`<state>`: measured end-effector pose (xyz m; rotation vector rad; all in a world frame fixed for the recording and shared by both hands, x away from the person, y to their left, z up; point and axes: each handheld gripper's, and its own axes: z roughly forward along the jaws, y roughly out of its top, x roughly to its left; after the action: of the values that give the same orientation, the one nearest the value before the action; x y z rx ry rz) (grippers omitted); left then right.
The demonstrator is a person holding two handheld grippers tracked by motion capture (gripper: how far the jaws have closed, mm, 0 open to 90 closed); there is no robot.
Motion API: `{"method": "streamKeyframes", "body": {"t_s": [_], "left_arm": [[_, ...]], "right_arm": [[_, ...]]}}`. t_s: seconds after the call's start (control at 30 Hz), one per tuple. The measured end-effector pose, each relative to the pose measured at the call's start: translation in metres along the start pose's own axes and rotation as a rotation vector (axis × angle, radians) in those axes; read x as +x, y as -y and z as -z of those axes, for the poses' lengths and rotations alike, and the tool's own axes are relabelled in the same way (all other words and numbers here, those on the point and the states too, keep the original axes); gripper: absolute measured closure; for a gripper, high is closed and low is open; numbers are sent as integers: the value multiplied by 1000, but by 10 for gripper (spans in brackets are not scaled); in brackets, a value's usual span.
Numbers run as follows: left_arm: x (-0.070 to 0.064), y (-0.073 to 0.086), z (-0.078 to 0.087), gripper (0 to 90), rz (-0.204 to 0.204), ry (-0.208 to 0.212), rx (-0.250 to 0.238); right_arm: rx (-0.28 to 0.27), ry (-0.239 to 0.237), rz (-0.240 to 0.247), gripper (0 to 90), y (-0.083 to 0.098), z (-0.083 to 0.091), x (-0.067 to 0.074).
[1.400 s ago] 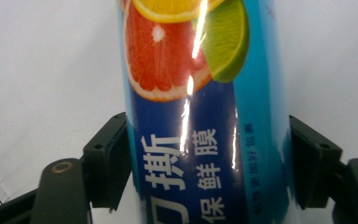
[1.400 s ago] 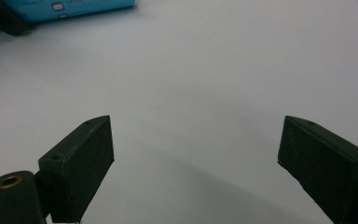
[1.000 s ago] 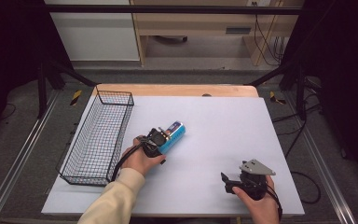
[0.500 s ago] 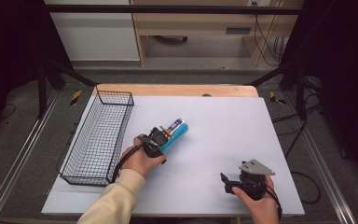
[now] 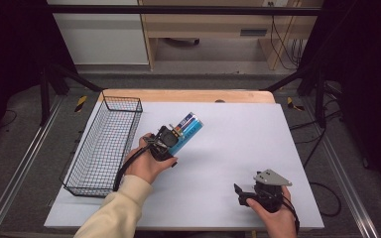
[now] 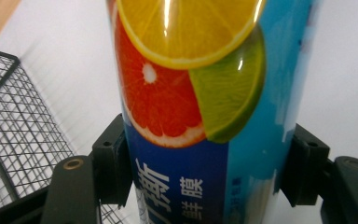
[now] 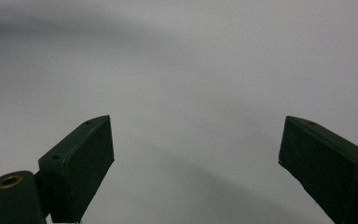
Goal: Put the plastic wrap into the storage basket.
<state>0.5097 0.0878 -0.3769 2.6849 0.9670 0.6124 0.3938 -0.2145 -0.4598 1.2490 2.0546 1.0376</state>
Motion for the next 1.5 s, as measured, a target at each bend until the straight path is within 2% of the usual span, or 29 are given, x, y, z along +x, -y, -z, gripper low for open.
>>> {"method": "streamKeyframes", "body": {"t_s": [0.2, 0.63, 0.73, 0.9, 1.07, 1.1, 1.23, 1.5], "left_arm": [[3, -1, 8, 318, 11, 1, -24], [7, -5, 30, 319, 19, -3, -44], [8, -8, 38, 319, 11, -10, -43], [9, -17, 59, 319, 2, -13, -40], [11, -24, 72, 319, -9, -44, -22], [12, -25, 74, 319, -5, -47, -20], [15, -27, 78, 319, -4, -74, 1], [21, -26, 82, 319, 19, -89, 18]], "right_arm": [[0, -3, 2, 104, 0, 0, 0], [0, -4, -8, 104, 0, 0, 0], [-6, -3, 5, 104, 0, 0, 0], [-3, -8, -18, 103, 0, 0, 1], [-11, -11, -11, 103, -1, 1, 0], [-11, -15, -24, 103, -1, 1, 1], [-15, -18, -21, 104, -1, 2, 0], [-21, -20, -19, 103, -2, 2, 1]]}}
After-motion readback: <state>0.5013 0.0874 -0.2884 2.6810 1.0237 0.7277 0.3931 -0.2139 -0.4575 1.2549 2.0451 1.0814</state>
